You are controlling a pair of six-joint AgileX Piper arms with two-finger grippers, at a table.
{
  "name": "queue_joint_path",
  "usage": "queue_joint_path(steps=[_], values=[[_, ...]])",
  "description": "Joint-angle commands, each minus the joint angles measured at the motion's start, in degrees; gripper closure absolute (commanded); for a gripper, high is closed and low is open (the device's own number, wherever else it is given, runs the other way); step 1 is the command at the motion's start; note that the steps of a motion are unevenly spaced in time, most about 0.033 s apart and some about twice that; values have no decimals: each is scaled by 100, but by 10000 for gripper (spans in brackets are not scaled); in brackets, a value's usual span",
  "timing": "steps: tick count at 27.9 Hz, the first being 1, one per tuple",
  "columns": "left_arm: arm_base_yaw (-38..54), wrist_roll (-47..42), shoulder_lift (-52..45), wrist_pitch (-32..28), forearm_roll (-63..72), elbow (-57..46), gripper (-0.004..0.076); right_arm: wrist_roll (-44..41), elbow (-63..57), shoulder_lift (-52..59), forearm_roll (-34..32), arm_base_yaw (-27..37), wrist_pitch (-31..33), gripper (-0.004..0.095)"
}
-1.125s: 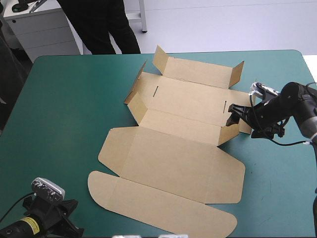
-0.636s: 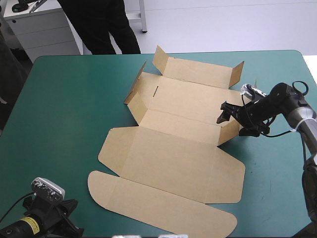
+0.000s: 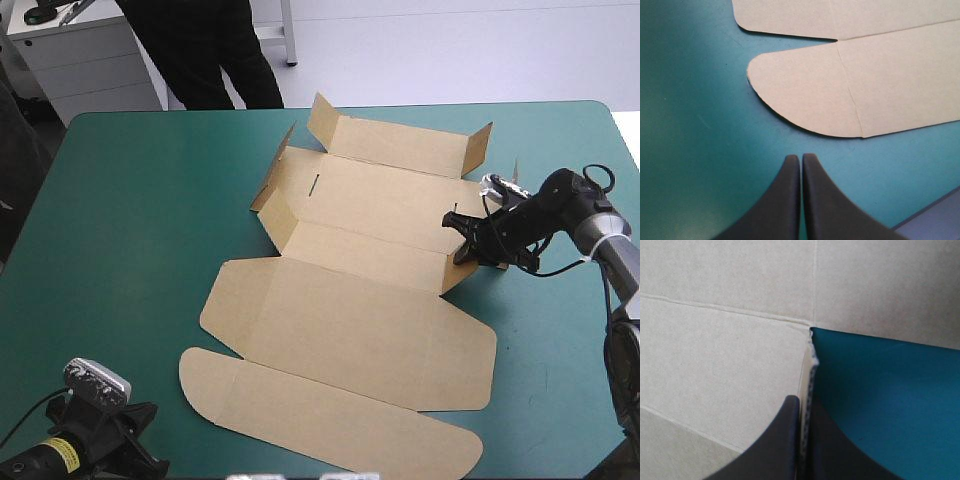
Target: Fold the box
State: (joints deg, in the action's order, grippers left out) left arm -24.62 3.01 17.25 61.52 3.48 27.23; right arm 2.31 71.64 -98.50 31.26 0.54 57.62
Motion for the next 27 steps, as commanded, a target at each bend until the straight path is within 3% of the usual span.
queue_joint_path(steps=[1, 12, 20, 27], values=[[-17, -20, 62, -276, 81, 189, 731, 366, 172, 240, 151, 42, 36, 928], [-17, -20, 62, -287, 81, 189, 731, 1360, 480, 240, 165, 42, 61, 928], [-17, -9, 62, -380, -40, 701, 731, 3305, 1804, 240, 165, 22, 282, 927], [-17, -9, 62, -1083, -56, 1662, 731, 5420, 3022, 240, 148, -51, 23, 927]])
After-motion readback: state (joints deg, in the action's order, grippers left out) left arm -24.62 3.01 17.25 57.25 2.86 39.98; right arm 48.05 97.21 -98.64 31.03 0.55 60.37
